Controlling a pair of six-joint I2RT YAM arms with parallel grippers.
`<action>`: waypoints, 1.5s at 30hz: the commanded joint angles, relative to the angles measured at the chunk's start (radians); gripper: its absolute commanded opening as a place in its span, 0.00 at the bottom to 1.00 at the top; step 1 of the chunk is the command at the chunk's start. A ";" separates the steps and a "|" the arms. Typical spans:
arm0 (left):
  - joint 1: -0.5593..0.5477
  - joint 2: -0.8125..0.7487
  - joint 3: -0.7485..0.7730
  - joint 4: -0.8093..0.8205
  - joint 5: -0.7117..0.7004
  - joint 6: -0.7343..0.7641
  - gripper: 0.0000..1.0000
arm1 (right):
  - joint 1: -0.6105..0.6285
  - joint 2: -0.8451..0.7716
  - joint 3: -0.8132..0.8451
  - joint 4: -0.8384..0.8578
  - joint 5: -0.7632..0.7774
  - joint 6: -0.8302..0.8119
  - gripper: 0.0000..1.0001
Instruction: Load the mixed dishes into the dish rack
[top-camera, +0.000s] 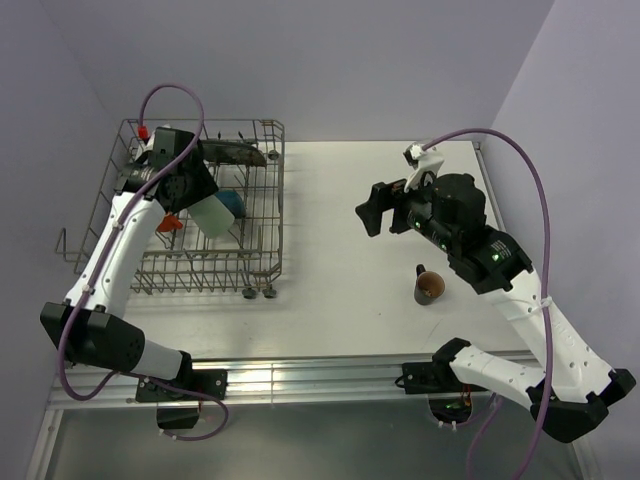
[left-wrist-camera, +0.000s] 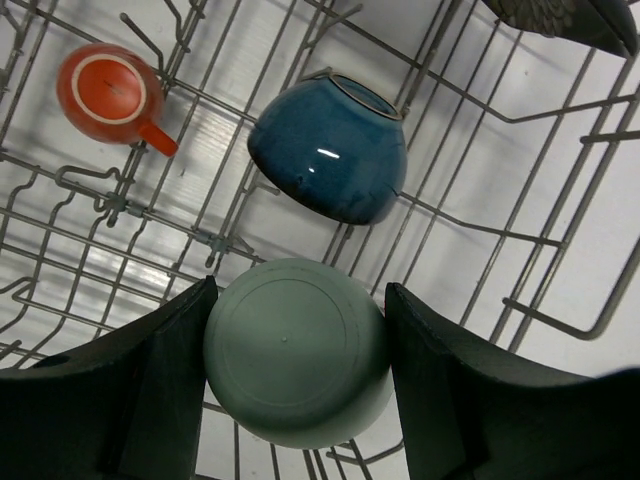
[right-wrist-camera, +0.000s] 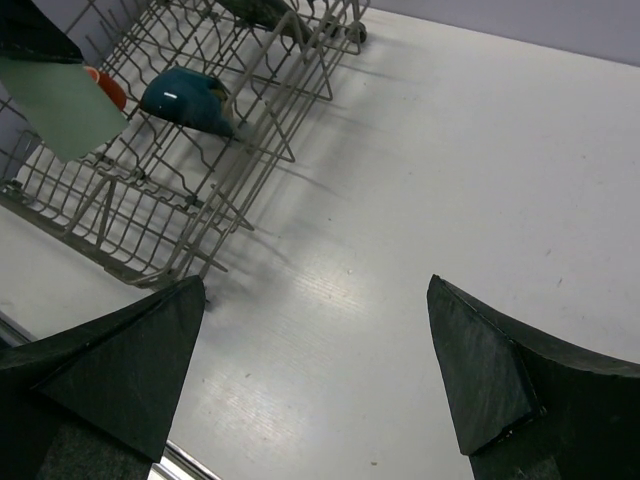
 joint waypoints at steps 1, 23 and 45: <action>-0.007 -0.018 -0.012 0.082 -0.073 0.035 0.00 | -0.013 -0.026 -0.005 -0.037 0.031 0.035 1.00; -0.078 0.105 -0.161 0.189 -0.122 0.052 0.00 | -0.056 -0.077 -0.011 -0.086 0.022 0.024 1.00; -0.156 0.172 -0.245 0.128 -0.063 -0.013 0.48 | -0.369 0.078 -0.069 -0.416 0.126 0.372 1.00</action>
